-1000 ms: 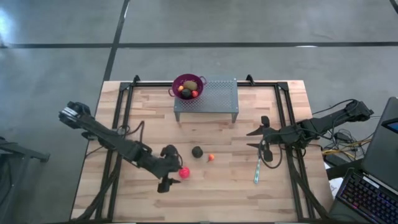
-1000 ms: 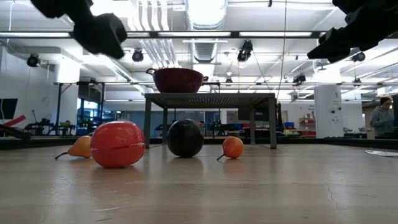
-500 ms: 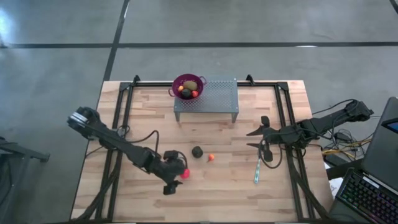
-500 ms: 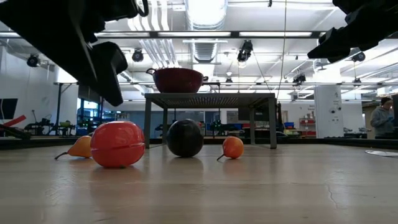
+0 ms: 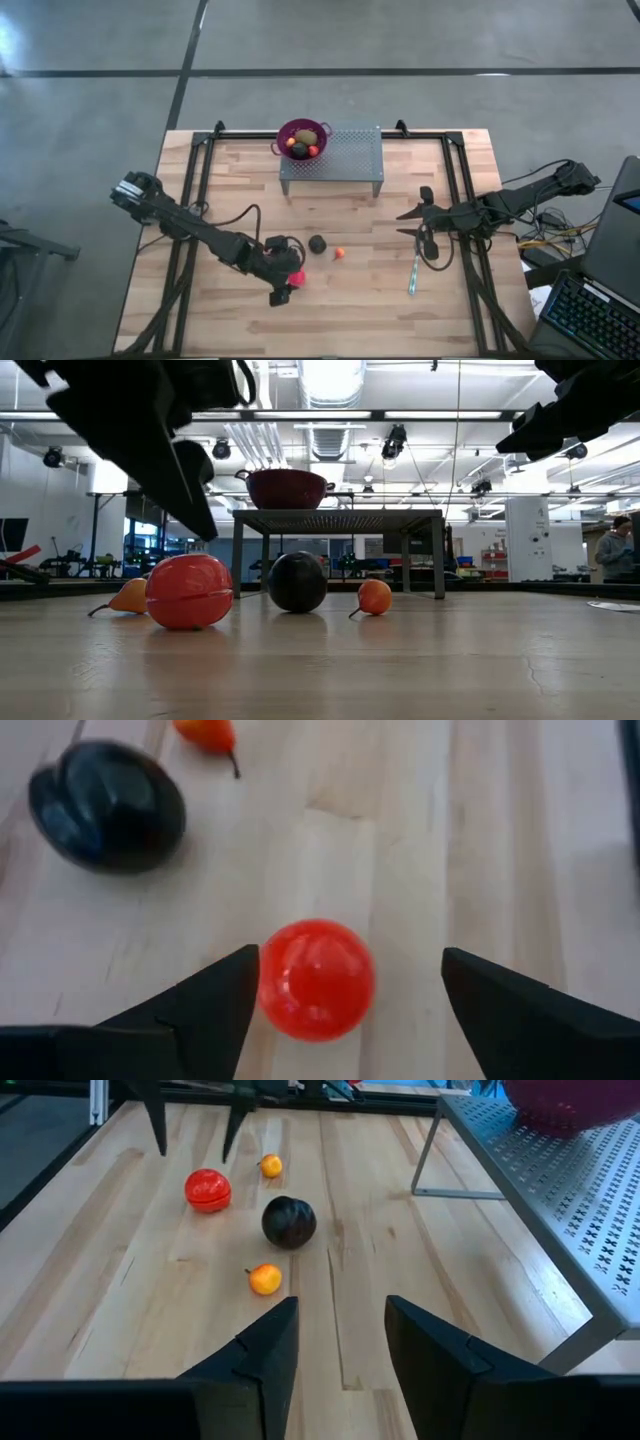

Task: Pick & Place Fruit
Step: Put the red tomato into the purple strainer bowl on the shelf

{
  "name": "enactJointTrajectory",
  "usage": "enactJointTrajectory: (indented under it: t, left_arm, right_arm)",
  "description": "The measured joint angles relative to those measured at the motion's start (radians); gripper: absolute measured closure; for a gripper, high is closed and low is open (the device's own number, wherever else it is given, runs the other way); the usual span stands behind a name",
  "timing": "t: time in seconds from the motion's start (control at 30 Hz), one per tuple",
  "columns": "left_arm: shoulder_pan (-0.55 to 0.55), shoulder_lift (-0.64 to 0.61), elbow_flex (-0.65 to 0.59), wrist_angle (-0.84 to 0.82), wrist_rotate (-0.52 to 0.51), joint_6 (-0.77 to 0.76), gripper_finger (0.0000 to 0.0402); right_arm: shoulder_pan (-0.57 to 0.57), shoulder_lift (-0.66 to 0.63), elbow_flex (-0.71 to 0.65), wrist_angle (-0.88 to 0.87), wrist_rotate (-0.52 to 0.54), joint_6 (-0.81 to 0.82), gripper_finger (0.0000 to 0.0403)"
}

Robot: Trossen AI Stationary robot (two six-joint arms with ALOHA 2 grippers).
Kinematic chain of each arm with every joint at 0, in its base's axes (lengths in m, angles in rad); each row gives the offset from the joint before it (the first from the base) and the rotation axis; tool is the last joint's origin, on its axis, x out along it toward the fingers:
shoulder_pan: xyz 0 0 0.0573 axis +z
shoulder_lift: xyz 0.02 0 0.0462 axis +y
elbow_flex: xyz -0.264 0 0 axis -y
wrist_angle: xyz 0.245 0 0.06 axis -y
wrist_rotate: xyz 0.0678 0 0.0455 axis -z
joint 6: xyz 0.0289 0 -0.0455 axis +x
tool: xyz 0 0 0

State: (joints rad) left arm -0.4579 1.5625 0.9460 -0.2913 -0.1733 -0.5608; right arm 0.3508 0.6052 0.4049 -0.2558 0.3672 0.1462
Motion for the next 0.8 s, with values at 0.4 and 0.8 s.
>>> enactJointTrajectory:
  t: [0.4, 0.8]
  left_arm:
    - [0.002, 0.053, -0.002, 0.006, 0.003, 0.031, 0.0071]
    - [0.003, 0.166, -0.002, 0.047, 0.0, 0.008, 0.0071]
  right_arm:
    - [0.0, 0.0, 0.0, 0.0, 0.0, 0.0, 0.0288]
    - [0.0, 0.0, 0.0, 0.0, 0.0, -0.001, 0.0322]
